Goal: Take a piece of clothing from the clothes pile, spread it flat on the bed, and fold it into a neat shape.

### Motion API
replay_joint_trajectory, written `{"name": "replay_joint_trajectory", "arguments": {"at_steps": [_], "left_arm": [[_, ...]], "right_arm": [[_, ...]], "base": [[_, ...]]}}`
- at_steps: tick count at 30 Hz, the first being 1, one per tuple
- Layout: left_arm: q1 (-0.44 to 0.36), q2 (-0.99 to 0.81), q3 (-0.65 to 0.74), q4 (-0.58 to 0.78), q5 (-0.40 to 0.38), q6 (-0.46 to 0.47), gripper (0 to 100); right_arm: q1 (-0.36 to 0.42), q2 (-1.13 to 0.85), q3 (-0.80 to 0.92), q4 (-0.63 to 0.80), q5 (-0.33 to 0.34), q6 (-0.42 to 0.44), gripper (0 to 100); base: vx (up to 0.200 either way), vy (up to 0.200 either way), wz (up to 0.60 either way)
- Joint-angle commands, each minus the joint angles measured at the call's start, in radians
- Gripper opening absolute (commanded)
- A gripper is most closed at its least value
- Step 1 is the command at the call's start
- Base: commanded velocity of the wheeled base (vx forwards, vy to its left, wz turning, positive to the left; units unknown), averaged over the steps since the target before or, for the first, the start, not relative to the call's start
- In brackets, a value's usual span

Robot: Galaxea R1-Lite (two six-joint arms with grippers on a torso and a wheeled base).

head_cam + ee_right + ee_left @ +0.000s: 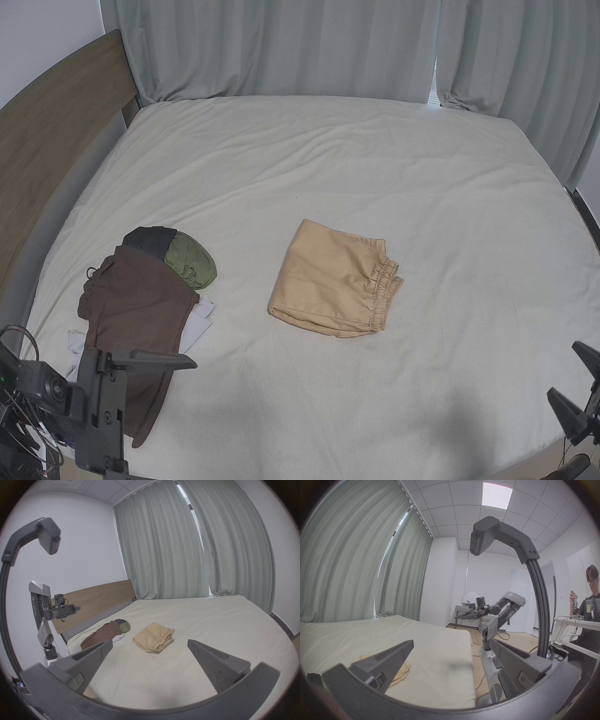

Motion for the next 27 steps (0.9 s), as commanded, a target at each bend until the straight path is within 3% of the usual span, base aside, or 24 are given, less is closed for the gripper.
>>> {"name": "replay_joint_trajectory", "arguments": {"at_steps": [1, 3, 7, 8, 10, 13, 18, 20, 24, 27], "left_arm": [[0.023, -0.243, 0.017, 0.085, 0.056, -0.047, 100], [0.042, -0.31, 0.017, 0.14, 0.059, -0.05, 100], [0.105, -0.467, 0.017, 0.295, 0.089, -0.073, 100], [0.15, -0.568, 0.017, 0.405, 0.13, -0.106, 100], [0.185, -0.695, 0.017, 0.531, 0.178, -0.152, 100], [0.217, -0.911, 0.017, 0.728, 0.251, -0.228, 100], [0.237, -1.276, -0.009, 1.085, 0.336, -0.306, 100], [0.25, -1.278, 0.0, 1.122, 0.385, -0.263, 100], [0.277, -1.273, 0.017, 1.22, 0.599, -0.192, 100], [0.334, -1.275, 0.017, 1.264, 0.65, -0.169, 100]], "right_arm": [[0.068, -0.478, 0.017, 0.333, 0.004, 0.031, 100], [0.064, -0.509, 0.017, 0.448, 0.004, 0.023, 100], [0.064, -0.509, 0.017, 0.434, -0.079, 0.005, 100], [0.064, -0.509, 0.017, 0.438, -0.242, -0.021, 100], [0.064, -0.509, 0.017, 0.444, -0.417, -0.052, 100], [0.06, -0.509, 0.017, 0.442, -0.561, -0.052, 100], [0.06, -0.509, 0.017, 0.444, -0.584, -0.045, 100], [0.062, -0.509, 0.017, 0.444, -0.584, -0.046, 100], [0.06, -0.509, 0.017, 0.444, -0.585, -0.046, 100], [0.06, -0.509, 0.017, 0.444, -0.587, -0.049, 100]], "base": [[0.0, 0.0, 0.0], [0.0, 0.0, 0.0], [0.0, 0.0, 0.0], [0.0, 0.0, 0.0], [0.0, 0.0, 0.0], [0.0, 0.0, 0.0], [0.0, 0.0, 0.0], [0.0, 0.0, 0.0], [0.0, 0.0, 0.0], [0.0, 0.0, 0.0]]}}
